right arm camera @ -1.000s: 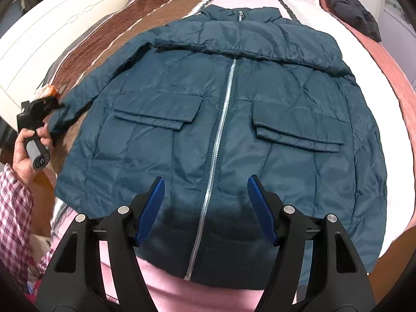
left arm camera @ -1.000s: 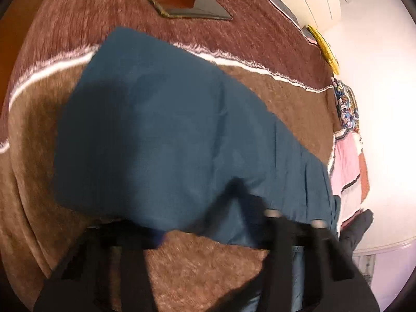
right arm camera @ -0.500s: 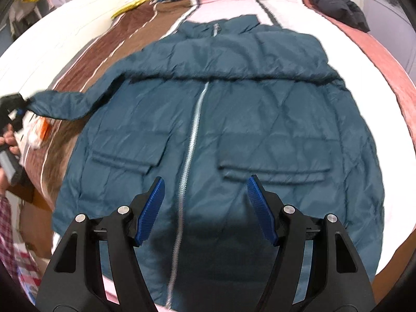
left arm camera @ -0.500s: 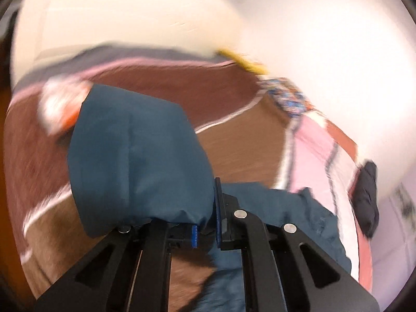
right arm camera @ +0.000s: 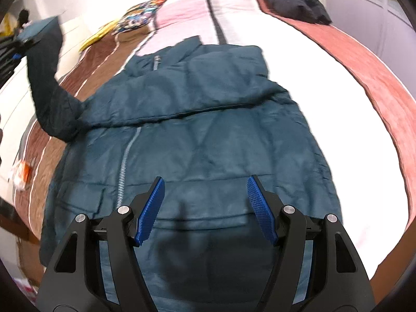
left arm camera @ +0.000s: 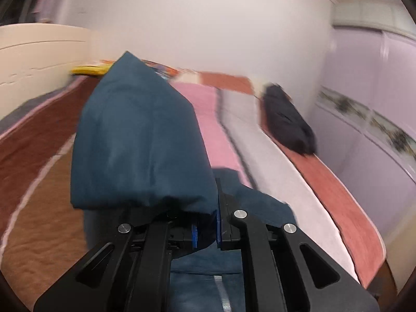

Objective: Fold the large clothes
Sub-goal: 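Fold the held sleeve over the jacket body and open the left tool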

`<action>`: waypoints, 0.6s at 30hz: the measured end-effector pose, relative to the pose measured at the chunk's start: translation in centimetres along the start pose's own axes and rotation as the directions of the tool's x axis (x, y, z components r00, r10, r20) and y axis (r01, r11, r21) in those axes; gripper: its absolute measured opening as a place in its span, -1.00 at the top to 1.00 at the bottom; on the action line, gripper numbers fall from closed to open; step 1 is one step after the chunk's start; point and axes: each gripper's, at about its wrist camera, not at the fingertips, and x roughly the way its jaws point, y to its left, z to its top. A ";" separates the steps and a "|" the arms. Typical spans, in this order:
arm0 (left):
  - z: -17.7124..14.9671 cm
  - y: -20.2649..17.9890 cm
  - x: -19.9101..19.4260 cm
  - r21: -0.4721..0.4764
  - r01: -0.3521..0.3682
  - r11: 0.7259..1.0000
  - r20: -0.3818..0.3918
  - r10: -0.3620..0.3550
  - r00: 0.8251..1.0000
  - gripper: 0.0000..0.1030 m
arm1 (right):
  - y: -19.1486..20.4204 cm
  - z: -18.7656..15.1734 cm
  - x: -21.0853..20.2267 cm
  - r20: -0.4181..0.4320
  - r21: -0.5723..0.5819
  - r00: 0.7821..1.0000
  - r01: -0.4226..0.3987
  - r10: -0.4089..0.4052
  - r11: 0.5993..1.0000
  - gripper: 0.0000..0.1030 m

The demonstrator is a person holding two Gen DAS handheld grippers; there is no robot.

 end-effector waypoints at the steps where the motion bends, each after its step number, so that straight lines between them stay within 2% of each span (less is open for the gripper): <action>1: -0.5 -1.3 1.3 0.018 0.022 1.000 -0.025 -0.021 0.999 0.82 | -0.6 0.0 0.0 -0.003 0.012 1.000 0.002 -0.002 1.000 -0.28; 5: -3.7 -4.7 6.7 0.053 0.052 0.997 -0.138 -0.044 0.989 0.81 | -1.6 -0.3 0.1 -0.010 0.032 1.000 0.008 -0.008 0.999 -0.28; 6: -4.9 -5.4 8.3 0.054 0.060 0.997 -0.180 -0.050 0.982 0.78 | -1.8 -0.3 0.2 -0.012 0.037 1.000 0.008 -0.007 0.999 -0.28; 8: -7.7 -6.1 11.2 0.049 0.061 0.997 -0.289 -0.044 0.956 0.40 | -2.2 -0.4 0.2 -0.016 0.044 1.000 0.008 -0.007 0.999 -0.28; 9: -8.6 -6.1 12.0 0.054 0.062 0.997 -0.334 -0.040 0.942 -0.03 | -2.3 -0.5 0.3 -0.018 0.046 1.000 0.007 -0.007 0.999 -0.28; 10: -9.8 -6.2 12.9 0.068 0.044 0.997 -0.382 -0.014 0.924 -0.21 | -2.4 -0.5 0.3 -0.019 0.048 1.000 0.007 -0.006 0.999 -0.28; 11: -10.7 -6.0 12.4 0.075 0.041 0.996 -0.405 -0.007 0.914 -0.21 | -2.4 -0.5 0.3 -0.020 0.049 1.000 0.006 -0.005 0.999 -0.28; 12: -11.6 -6.1 12.2 0.080 0.070 0.994 -0.430 -0.029 0.903 -0.21 | -2.4 -0.6 0.3 -0.019 0.048 1.000 0.005 -0.004 0.999 -0.28; 13: -11.9 -6.2 11.8 0.093 0.085 0.992 -0.434 -0.037 0.900 -0.21 | -2.5 -0.5 0.4 -0.018 0.048 1.000 0.005 -0.004 0.999 -0.28; 15: -11.9 -6.3 10.0 0.121 0.100 0.988 -0.408 -0.042 0.912 -0.21 | -2.5 -0.3 0.6 -0.019 0.052 1.000 0.003 -0.002 0.999 -0.28; 18: -11.6 -5.5 6.9 0.110 0.130 0.985 -0.367 -0.082 0.927 -0.23 | -2.5 0.4 0.9 -0.023 0.080 1.000 -0.018 0.020 0.997 -0.28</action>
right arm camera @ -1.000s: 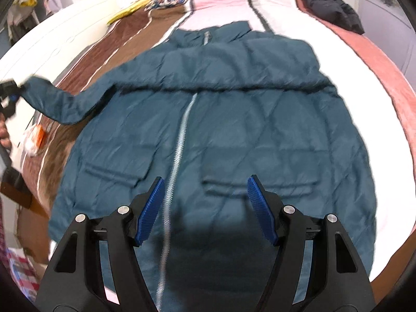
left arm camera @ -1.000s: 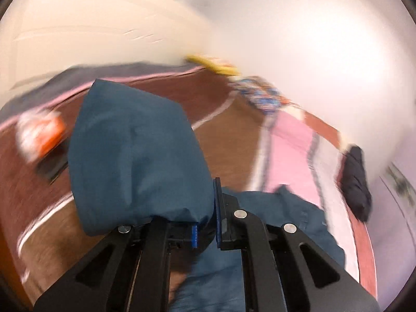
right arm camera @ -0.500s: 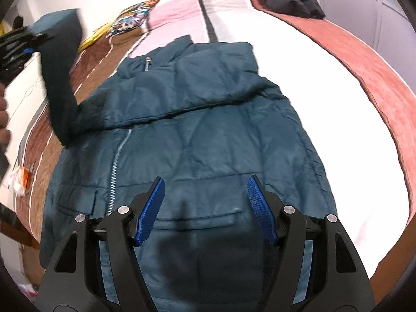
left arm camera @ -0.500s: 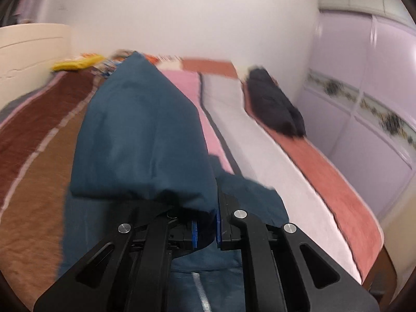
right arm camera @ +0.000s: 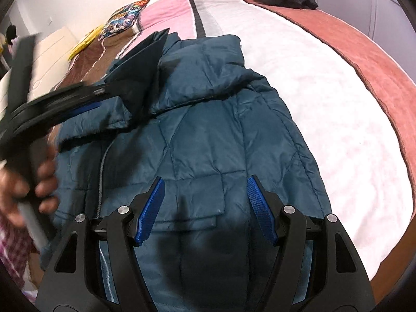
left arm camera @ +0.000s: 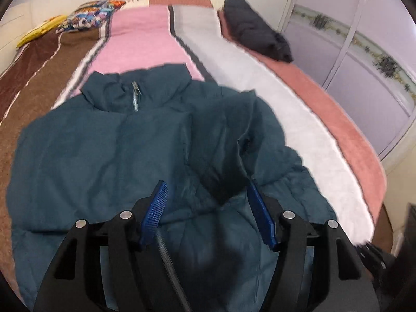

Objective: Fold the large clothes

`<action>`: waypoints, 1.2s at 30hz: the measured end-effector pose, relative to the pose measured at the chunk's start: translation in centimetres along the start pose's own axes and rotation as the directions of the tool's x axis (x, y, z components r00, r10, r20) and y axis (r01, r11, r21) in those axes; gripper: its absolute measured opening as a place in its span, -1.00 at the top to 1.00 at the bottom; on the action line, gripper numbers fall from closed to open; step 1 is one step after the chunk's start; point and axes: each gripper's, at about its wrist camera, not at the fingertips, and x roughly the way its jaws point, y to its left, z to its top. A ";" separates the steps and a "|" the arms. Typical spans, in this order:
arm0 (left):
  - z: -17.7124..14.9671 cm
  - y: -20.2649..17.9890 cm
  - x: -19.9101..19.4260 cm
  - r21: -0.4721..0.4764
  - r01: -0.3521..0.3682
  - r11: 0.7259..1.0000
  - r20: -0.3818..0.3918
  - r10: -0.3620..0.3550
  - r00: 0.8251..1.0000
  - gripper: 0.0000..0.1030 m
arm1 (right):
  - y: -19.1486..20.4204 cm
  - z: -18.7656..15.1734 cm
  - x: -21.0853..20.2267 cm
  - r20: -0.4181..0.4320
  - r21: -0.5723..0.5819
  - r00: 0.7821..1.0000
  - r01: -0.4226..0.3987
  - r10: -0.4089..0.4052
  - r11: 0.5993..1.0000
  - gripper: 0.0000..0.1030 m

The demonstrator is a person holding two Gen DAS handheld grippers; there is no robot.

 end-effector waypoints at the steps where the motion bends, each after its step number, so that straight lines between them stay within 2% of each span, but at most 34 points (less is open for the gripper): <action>1: -0.5 0.6 -1.1 -0.015 0.002 1.000 0.014 -0.001 1.000 -0.31 | 0.1 0.4 0.1 -0.001 0.012 1.000 -0.018 0.018 1.000 -0.28; 5: -2.2 4.0 -4.5 -0.122 0.018 0.992 0.058 -0.011 0.998 -0.36 | 1.5 2.5 0.8 -0.002 0.037 0.995 -0.095 0.095 0.995 -0.28; 6: -2.8 5.3 -5.0 -0.150 0.009 0.989 0.065 0.001 0.998 -0.36 | 1.9 3.1 1.2 -0.005 0.037 0.993 -0.121 0.121 0.992 -0.28; 8: -4.2 7.3 -6.2 -0.206 -0.023 0.978 0.067 0.037 0.997 -0.36 | 2.4 4.3 2.3 -0.008 0.040 0.993 -0.119 0.119 0.992 -0.28; 11: -7.1 10.8 -7.8 -0.286 -0.107 0.952 0.044 0.125 0.991 -0.36 | 1.9 6.2 4.7 -0.038 0.110 0.992 -0.119 0.124 0.987 -0.28; 13: -8.8 12.7 -8.9 -0.338 -0.133 0.932 0.035 0.154 0.987 -0.36 | 1.4 7.2 5.9 -0.049 0.173 0.988 -0.137 0.148 0.975 -0.28; 17: -12.2 15.8 -11.4 -0.412 -0.205 0.888 0.010 0.230 0.973 -0.36 | 0.8 9.1 8.7 -0.081 0.270 0.987 -0.116 0.142 0.956 -0.28; 18: -12.9 16.5 -11.8 -0.428 -0.219 0.877 0.002 0.243 0.970 -0.36 | 0.8 9.4 9.2 -0.088 0.278 0.987 -0.108 0.137 0.955 -0.08; 19: -13.4 17.1 -12.1 -0.444 -0.227 0.867 -0.005 0.251 0.968 -0.36 | 0.9 9.8 9.6 -0.098 0.276 0.985 -0.113 0.145 0.954 0.29; 22: -14.9 19.0 -12.9 -0.487 -0.247 0.838 -0.024 0.270 0.962 -0.36 | 1.3 10.2 9.6 -0.108 0.251 0.986 -0.094 0.125 0.963 0.69; 24: -15.7 19.9 -13.6 -0.507 -0.255 0.823 -0.028 0.280 0.960 -0.36 | 1.3 10.2 8.9 -0.085 0.226 0.989 -0.098 0.120 0.969 0.82; 26: -15.9 20.4 -13.7 -0.517 -0.260 0.816 -0.030 0.286 0.958 -0.36 | 1.3 10.1 8.5 -0.068 0.207 0.993 -0.079 0.095 0.975 0.82; 29: -16.3 20.9 -13.6 -0.521 -0.267 0.811 -0.041 0.288 0.957 -0.36 | 1.2 9.9 9.7 -0.113 0.183 0.992 -0.030 0.051 0.983 0.73; 32: -16.1 20.7 -13.5 -0.516 -0.266 0.814 -0.041 0.287 0.957 -0.36 | 0.9 9.8 9.7 -0.128 0.192 0.989 -0.043 0.068 0.980 0.58; 33: -16.1 20.7 -13.5 -0.510 -0.269 0.817 -0.043 0.288 0.957 -0.36 | 0.7 9.7 9.1 -0.125 0.198 0.990 -0.047 0.073 0.979 0.46; 34: -16.1 20.7 -13.6 -0.503 -0.275 0.819 -0.047 0.292 0.955 -0.36 | 0.7 9.8 8.7 -0.121 0.201 0.990 -0.048 0.073 0.978 0.24; 36: -16.2 20.8 -13.7 -0.492 -0.288 0.821 -0.060 0.298 0.953 -0.36 | 0.0 9.2 6.6 -0.097 0.195 0.991 -0.074 0.094 0.978 0.03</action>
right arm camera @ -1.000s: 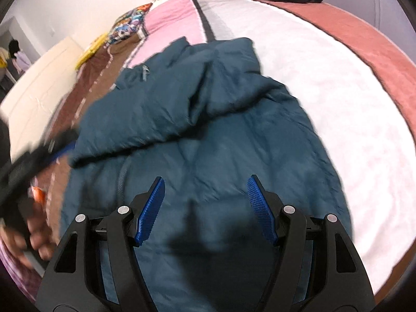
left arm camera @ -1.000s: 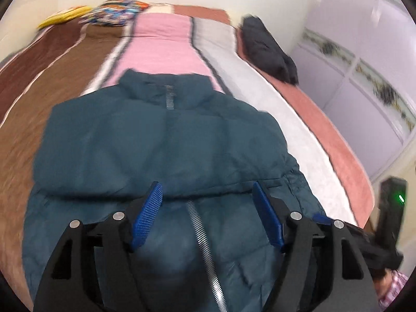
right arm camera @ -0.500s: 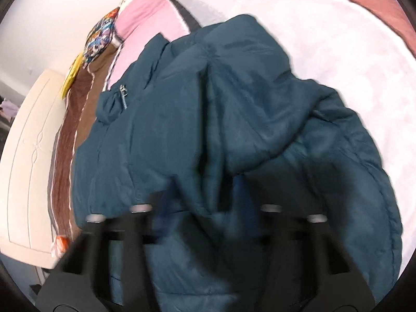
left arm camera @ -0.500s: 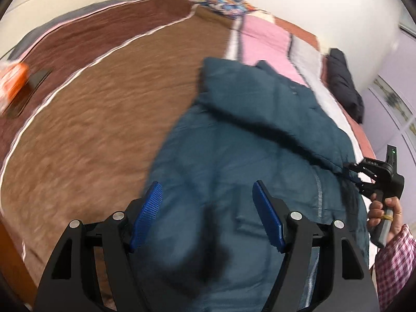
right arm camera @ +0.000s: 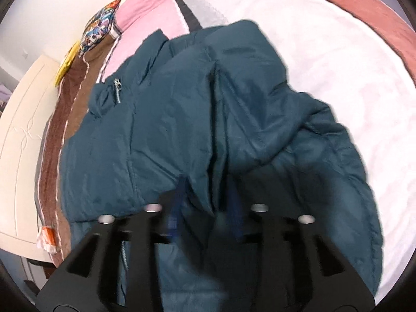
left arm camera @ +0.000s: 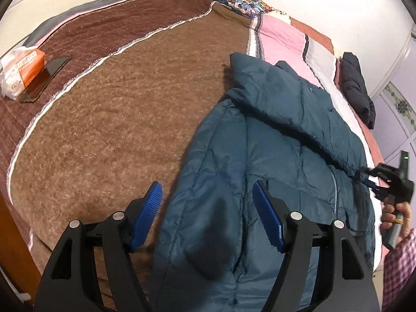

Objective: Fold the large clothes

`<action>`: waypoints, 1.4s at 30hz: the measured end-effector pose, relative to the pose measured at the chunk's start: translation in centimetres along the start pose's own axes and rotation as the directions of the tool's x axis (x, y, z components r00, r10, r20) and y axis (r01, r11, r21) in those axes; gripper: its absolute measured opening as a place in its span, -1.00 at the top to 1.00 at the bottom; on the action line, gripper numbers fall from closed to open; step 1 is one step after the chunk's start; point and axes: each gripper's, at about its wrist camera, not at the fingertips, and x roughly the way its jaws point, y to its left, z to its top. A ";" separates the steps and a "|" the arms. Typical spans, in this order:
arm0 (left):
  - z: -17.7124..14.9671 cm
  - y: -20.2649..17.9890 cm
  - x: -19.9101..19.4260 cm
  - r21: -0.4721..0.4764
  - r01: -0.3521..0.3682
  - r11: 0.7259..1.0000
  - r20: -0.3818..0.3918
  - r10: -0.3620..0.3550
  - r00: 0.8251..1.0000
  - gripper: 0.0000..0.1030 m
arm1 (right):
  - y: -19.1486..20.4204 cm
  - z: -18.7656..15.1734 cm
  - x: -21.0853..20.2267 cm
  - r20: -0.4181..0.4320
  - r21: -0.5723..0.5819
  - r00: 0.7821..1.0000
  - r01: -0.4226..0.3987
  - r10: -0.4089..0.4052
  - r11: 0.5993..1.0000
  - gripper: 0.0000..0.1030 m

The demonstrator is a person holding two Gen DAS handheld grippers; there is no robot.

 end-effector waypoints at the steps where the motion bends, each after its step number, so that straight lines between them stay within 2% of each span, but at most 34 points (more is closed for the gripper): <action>1: 0.0 0.2 -0.1 0.003 -0.004 1.000 -0.004 0.004 1.000 -0.36 | -0.1 -0.3 -0.7 0.004 -0.011 1.000 -0.006 0.006 1.000 0.00; 3: -0.1 0.7 -0.5 0.009 -0.016 1.000 -0.013 0.016 1.000 -0.39 | -1.0 -1.6 -3.0 0.010 -0.048 1.000 -0.014 0.014 0.999 -0.03; 8: -1.3 2.2 -0.8 0.036 -0.017 0.999 -0.080 0.019 0.997 -0.43 | -5.5 -6.8 -8.7 0.012 -0.108 0.998 0.056 -0.055 0.993 -0.10; 12: -2.9 3.0 -0.7 0.029 0.010 1.000 -0.155 -0.005 0.988 -0.44 | -9.6 -11.0 -12.0 -0.023 -0.079 0.995 0.097 -0.099 0.992 -0.29; 15: -4.1 3.3 -0.8 0.039 0.024 0.999 -0.190 -0.016 0.982 -0.44 | -11.8 -13.5 -13.2 -0.063 -0.054 0.992 0.108 -0.111 0.993 -0.30; 22: -7.3 2.5 -1.7 0.105 0.050 0.993 -0.246 -0.022 0.969 -0.44 | -12.8 -16.7 -13.4 -0.120 -0.084 0.983 0.132 -0.141 0.988 -0.31; 26: -8.4 2.4 -2.1 0.105 0.065 0.992 -0.259 -0.036 0.965 -0.44 | -12.5 -17.9 -12.4 -0.170 -0.100 0.979 0.099 -0.115 0.990 -0.31; 30: -9.3 2.5 -2.2 0.102 0.080 0.992 -0.274 -0.049 0.961 -0.44 | -11.9 -18.8 -11.9 -0.163 -0.164 0.974 0.131 -0.157 0.978 -0.34; 37: -10.0 2.5 -1.7 0.095 0.100 0.990 -0.292 -0.069 0.954 -0.44 | -12.3 -19.5 -11.8 -0.141 -0.163 0.979 0.124 -0.147 0.979 -0.36; 42: -10.1 1.9 -1.5 0.111 0.070 0.991 -0.287 -0.036 0.957 -0.44 | -11.5 -20.0 -11.8 -0.113 -0.197 0.978 0.150 -0.175 0.969 -0.36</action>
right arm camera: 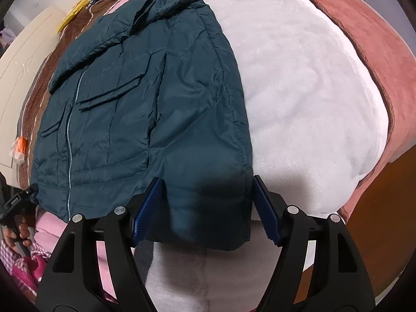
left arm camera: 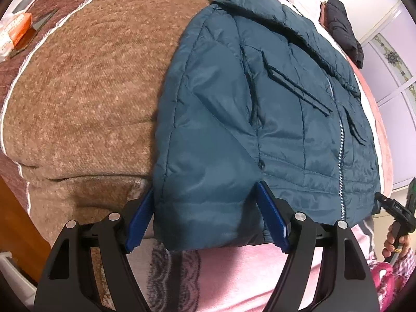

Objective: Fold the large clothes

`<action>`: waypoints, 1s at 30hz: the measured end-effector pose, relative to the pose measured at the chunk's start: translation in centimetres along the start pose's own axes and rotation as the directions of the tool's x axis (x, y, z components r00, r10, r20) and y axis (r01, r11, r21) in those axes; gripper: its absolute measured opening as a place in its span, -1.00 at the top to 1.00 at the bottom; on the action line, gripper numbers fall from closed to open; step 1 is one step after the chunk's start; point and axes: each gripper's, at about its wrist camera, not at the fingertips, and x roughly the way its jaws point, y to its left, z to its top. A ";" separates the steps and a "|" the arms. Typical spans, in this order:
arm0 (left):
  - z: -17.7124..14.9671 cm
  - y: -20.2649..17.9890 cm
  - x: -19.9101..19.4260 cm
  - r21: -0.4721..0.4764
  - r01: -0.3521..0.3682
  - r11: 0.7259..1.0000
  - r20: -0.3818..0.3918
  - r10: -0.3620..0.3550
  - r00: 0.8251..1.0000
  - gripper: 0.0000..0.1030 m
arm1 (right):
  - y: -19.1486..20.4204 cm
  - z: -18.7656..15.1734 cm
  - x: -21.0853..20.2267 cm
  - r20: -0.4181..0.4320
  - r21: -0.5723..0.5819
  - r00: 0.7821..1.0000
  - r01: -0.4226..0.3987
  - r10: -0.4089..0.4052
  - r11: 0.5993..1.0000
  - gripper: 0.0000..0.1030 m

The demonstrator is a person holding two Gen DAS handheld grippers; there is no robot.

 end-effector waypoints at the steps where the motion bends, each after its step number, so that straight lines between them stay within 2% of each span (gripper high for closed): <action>1: 0.0 -0.3 0.0 0.008 -0.015 1.000 0.004 0.015 1.000 -0.44 | 0.1 0.0 0.0 0.003 -0.008 1.000 0.006 -0.006 1.000 -0.36; 6: -0.2 -1.2 0.3 0.029 -0.040 0.999 0.013 0.040 0.999 -0.44 | 0.2 -0.2 0.1 0.009 -0.025 1.000 0.017 -0.016 1.000 -0.36; 22: -0.1 -1.5 1.3 0.046 -0.061 0.997 0.004 0.061 0.998 -0.44 | 0.4 -0.2 0.3 -0.002 -0.038 1.000 0.014 -0.014 0.999 -0.35; 27: -0.1 -1.6 1.5 0.048 -0.062 0.997 0.000 0.062 0.998 -0.43 | 0.3 -0.2 0.3 0.000 -0.039 1.000 0.000 0.000 0.999 -0.15; 30: -0.1 -1.5 1.5 0.049 -0.043 0.998 -0.004 0.043 0.999 -0.29 | -0.3 -0.1 0.2 0.000 -0.016 1.000 -0.025 0.025 1.000 0.05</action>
